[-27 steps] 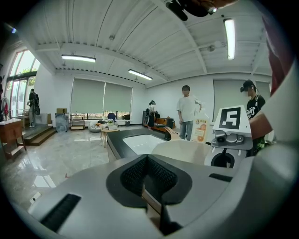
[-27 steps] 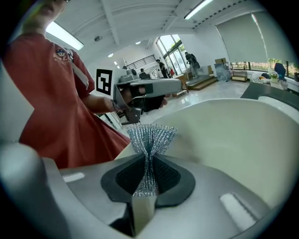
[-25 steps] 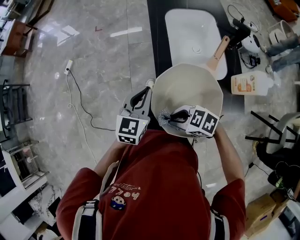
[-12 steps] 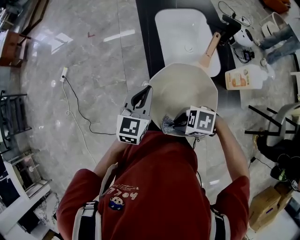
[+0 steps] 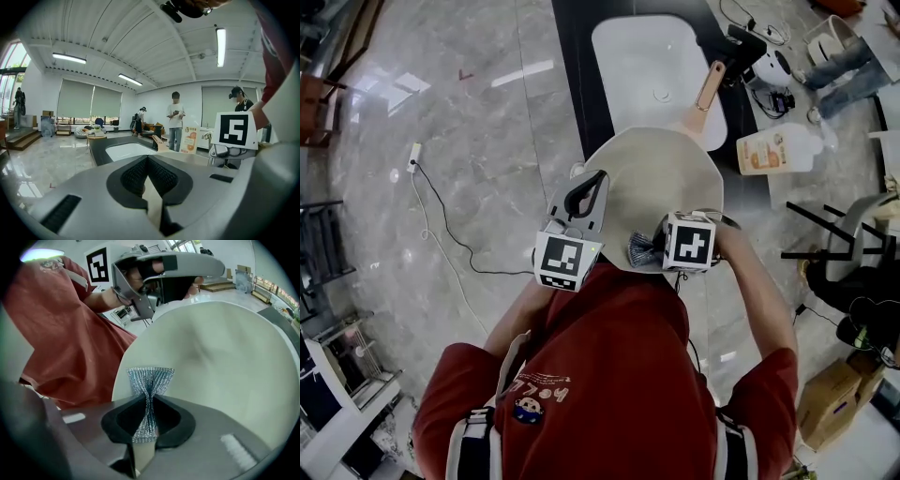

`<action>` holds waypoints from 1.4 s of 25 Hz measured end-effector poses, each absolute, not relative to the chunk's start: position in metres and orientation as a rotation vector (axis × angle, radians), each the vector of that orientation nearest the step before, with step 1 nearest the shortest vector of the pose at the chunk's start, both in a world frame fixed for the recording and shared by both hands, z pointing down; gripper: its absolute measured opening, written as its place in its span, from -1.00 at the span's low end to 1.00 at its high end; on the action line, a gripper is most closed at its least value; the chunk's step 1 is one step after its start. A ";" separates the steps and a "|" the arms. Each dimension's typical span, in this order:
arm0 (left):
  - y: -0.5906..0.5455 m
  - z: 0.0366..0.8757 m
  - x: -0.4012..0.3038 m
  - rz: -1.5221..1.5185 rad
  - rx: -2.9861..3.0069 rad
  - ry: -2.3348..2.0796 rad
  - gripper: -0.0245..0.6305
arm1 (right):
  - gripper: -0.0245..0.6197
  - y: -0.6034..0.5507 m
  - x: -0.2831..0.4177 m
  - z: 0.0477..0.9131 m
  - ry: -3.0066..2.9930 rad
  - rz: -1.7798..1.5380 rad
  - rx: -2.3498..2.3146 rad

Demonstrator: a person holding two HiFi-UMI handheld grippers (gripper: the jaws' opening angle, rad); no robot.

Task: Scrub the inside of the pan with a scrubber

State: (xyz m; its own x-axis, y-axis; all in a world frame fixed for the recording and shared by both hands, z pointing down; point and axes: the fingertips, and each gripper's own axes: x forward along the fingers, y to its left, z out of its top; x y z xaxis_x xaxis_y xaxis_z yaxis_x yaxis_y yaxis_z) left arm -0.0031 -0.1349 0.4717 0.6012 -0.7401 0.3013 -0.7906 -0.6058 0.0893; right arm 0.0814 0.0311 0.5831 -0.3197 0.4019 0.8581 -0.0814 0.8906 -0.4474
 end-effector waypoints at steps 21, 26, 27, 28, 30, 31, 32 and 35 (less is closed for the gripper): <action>-0.151 0.476 0.035 0.316 2.651 -1.199 -0.91 | -0.71 -0.005 0.144 0.611 -1.445 0.035 -0.017; -0.154 0.477 0.031 0.317 2.638 -1.217 -0.91 | -0.70 -0.023 0.150 0.611 -1.427 -0.033 0.044; -0.154 0.478 0.031 0.320 2.637 -1.218 -0.91 | -0.70 -0.027 0.152 0.611 -1.421 -0.044 0.058; -0.154 0.479 0.031 0.322 2.637 -1.219 -0.91 | -0.70 -0.030 0.153 0.611 -1.416 -0.053 0.072; -0.155 0.477 0.031 0.315 2.637 -1.225 -0.91 | -0.70 -0.039 0.156 0.611 -1.406 -0.077 0.100; -0.155 0.476 0.031 0.311 2.637 -1.227 -0.91 | -0.70 -0.044 0.157 0.611 -1.401 -0.090 0.114; -0.155 0.476 0.031 0.310 2.636 -1.229 -0.91 | -0.70 -0.048 0.158 0.612 -1.398 -0.101 0.128; -0.154 0.476 0.030 0.313 2.635 -1.234 -0.91 | -0.70 -0.061 0.160 0.611 -1.393 -0.129 0.174</action>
